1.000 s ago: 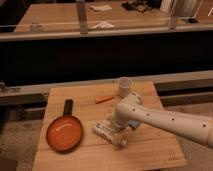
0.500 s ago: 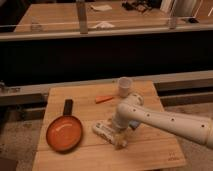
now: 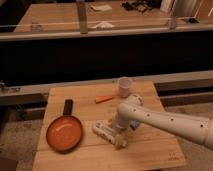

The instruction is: Place the bottle in the ceramic bowl

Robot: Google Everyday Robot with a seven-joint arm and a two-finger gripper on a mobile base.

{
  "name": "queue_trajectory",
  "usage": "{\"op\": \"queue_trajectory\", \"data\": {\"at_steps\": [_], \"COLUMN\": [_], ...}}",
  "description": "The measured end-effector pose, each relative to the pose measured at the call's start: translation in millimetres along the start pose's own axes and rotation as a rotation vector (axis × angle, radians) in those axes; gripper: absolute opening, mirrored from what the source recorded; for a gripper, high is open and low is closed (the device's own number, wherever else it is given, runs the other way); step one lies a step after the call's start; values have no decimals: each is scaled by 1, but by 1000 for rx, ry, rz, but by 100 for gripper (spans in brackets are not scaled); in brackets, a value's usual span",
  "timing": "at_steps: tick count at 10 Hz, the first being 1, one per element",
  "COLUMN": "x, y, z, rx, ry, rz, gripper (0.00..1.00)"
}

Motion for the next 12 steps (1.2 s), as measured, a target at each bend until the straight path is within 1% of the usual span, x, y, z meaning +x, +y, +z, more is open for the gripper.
{"op": "queue_trajectory", "data": {"at_steps": [1, 2, 3, 4, 6, 7, 9, 10, 11, 12], "x": [1, 3, 3, 4, 5, 5, 6, 6, 6, 2], "y": [0, 1, 2, 2, 2, 2, 4, 3, 2, -4], "z": [1, 3, 3, 3, 5, 5, 4, 1, -7, -18], "rx": [-4, -7, -10, -12, -16, -17, -24, -10, 2, 11], "ry": [0, -1, -1, -1, -2, -2, -1, -8, -7, -6], "rz": [0, 1, 1, 2, 2, 2, 14, 5, -2, -16], "gripper": [80, 78, 67, 60, 39, 31, 11, 1, 0, 0]}}
